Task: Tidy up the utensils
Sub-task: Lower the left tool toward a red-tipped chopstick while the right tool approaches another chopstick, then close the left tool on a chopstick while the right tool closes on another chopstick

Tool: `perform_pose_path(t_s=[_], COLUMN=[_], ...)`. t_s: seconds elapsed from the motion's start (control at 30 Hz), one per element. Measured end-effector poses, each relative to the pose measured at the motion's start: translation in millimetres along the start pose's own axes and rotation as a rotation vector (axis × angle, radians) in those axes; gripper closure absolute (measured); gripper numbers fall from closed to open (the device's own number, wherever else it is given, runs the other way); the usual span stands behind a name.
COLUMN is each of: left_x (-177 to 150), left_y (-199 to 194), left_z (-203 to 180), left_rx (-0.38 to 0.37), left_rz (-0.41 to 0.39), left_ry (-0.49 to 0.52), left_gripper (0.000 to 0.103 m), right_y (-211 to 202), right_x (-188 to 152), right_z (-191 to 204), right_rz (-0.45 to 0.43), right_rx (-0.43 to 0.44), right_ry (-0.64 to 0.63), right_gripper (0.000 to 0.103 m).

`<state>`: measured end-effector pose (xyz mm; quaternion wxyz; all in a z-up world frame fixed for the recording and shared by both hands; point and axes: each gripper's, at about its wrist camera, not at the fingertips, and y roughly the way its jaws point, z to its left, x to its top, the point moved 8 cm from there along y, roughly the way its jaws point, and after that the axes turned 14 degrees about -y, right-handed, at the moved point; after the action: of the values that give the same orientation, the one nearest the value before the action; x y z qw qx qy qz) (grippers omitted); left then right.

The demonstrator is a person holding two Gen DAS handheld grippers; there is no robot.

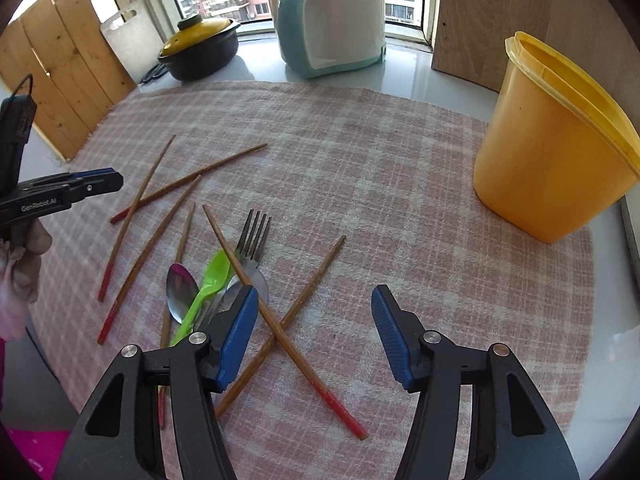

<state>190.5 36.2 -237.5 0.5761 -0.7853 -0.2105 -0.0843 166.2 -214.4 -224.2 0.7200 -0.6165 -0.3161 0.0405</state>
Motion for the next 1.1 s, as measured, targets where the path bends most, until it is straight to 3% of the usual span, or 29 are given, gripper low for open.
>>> perform_pose_path(t_s=[0.2,0.27,0.4,0.6,0.7,0.83,0.97,1.1], left_x=[8.7,11.1,15.0,18.2,17.9,19.0,20.1,17.3], left_y=[14.0,18.6,27.0,33.3,35.2,36.2,27.0,31.5], left_z=[1.2,0.8,2.4,4.7,5.8,6.3,-5.4,-21.1], left_rx=[-0.003,-0.009,-0.01,-0.02,-0.026,-0.021,-0.01,-0.006], left_rz=[0.024,0.036,0.054,0.067,0.079,0.085,0.049,0.063], left_ry=[-0.009,-0.013,-0.016,-0.018,-0.019,-0.006,0.064,0.135], left_gripper=[0.071,0.071,0.073,0.073,0.08,0.081,0.081,0.081], right_y=[22.8,29.4,40.4,40.7,36.8,28.0,28.5,34.1], right_x=[-3.6,-4.6,-5.1,2.2,4.3,5.7,6.2,6.3], right_z=[-17.0,-18.9,-15.8,-7.1,-1.1,20.1,41.8,48.7], right_rz=[0.061,0.082,0.124,0.148,0.134,0.109,0.123,0.146], right_rx=[0.057,0.071,0.107,0.069,0.087,0.129,0.134,0.129], right_ry=[0.162,0.195,0.23,0.188,0.16,0.054,-0.066,-0.128], right_gripper=[0.059,0.066,0.069,0.072,0.072,0.072,0.072,0.072])
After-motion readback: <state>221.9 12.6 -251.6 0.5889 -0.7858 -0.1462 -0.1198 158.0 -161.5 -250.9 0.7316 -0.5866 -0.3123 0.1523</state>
